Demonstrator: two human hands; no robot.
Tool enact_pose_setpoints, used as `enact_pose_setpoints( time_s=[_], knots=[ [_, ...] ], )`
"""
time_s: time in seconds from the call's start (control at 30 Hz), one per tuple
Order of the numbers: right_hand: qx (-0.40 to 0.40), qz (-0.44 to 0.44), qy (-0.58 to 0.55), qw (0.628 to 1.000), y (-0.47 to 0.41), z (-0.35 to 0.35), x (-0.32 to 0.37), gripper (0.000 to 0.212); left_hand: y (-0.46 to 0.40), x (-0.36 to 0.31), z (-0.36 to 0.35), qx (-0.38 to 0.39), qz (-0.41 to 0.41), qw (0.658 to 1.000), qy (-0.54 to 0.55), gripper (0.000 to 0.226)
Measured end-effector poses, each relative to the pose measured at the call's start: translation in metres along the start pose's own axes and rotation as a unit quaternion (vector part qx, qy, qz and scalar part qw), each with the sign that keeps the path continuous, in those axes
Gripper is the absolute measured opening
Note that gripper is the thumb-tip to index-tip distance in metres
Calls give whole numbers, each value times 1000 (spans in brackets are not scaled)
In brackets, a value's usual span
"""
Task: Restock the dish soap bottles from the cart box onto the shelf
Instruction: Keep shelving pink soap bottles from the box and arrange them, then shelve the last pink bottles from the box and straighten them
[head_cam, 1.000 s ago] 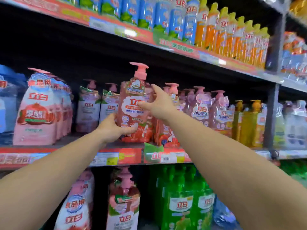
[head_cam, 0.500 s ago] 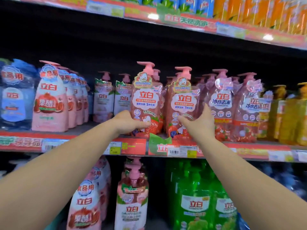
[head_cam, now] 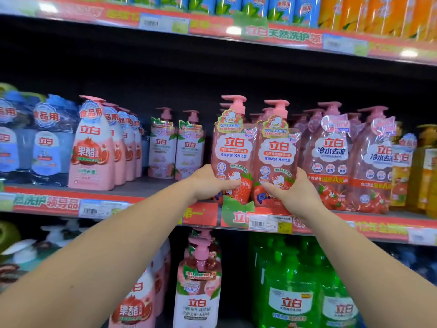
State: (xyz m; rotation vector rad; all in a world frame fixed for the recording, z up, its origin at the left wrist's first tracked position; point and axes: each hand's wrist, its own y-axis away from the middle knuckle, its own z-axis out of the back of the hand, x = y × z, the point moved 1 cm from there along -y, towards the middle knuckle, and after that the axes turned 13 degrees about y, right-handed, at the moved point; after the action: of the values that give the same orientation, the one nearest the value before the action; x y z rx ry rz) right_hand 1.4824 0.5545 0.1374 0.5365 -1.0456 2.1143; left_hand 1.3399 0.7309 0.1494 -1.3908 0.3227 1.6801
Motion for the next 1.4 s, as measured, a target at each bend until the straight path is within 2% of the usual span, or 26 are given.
enact_pose_setpoints(
  time_s=[0.07,0.13,0.2,0.27,0.33,0.43,0.5,0.6,0.73,0.93,1.1,1.2,1.4],
  knots=[
    [6,-8,-4,1000,-1,0,2,92,2,-1,-1,-2,4,1000,10,54],
    [2,-33,-16,999,3,-3,6,99,2,0,2,-19,9,1000,3,87],
    [-54,-52,-2,997,12,-7,15,108,6,2,4,-43,6,999,-18,99],
    [-132,-21,38,990,29,-16,31,101,24,-2,6,-65,-23,996,-48,89],
    [-165,51,66,983,50,-31,52,88,41,-1,17,-103,-67,989,-82,89],
    [-129,161,84,975,79,-62,98,75,74,12,57,-183,-146,962,-143,77],
    [-84,214,88,969,102,-90,135,71,104,31,96,-207,-152,953,-161,63],
    [12,258,83,963,148,-146,198,70,166,67,167,-228,-98,944,-218,69],
    [129,305,59,942,245,-233,295,69,283,124,281,-262,7,914,-309,67],
    [290,385,7,876,432,-353,440,68,493,187,439,-315,219,839,-387,82],
    [368,450,-33,813,561,-409,535,67,632,201,518,-363,323,771,-410,81],
    [400,477,-53,781,616,-439,573,69,693,215,556,-390,376,749,-382,90],
    [455,511,-60,727,691,-520,624,75,774,274,620,-429,460,696,-346,88]
  ],
)
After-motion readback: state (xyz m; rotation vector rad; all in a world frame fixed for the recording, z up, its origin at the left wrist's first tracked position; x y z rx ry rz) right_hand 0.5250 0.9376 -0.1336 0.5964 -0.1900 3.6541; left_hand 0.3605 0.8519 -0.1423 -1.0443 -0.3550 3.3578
